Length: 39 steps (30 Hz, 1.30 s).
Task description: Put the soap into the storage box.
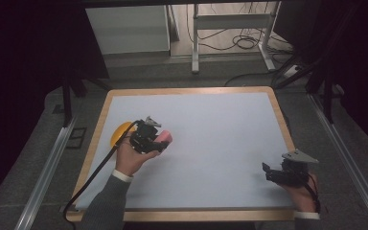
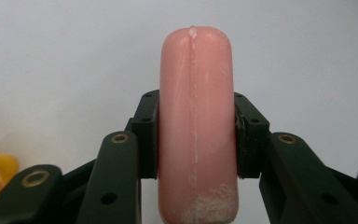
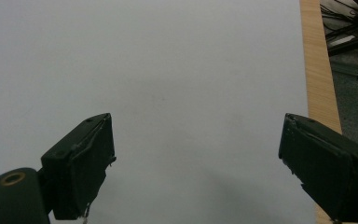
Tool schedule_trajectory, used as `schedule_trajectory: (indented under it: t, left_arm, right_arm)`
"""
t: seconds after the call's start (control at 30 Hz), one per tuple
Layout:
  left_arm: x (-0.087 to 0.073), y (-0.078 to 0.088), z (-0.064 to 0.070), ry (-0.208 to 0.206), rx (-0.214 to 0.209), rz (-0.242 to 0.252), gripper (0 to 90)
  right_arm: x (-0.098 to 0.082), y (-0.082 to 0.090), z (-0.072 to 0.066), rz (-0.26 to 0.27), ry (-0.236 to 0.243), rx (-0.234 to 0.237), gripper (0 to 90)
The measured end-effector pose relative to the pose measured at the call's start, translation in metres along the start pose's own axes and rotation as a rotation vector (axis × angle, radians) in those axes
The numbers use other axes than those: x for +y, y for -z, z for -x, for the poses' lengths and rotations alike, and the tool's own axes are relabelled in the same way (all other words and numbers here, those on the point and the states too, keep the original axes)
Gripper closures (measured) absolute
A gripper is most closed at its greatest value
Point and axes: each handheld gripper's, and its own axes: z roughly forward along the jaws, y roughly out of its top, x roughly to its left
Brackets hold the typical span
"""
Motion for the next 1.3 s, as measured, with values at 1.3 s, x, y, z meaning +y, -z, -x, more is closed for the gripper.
schedule_trajectory:
  t: [1.3]
  left_arm:
    - [-0.007, 0.036, -0.034, 0.062, 0.065, 0.043, 60.2]
  right_arm:
    - [-0.001, 0.000, 0.001, -0.004, -0.006, -0.001, 10.3]
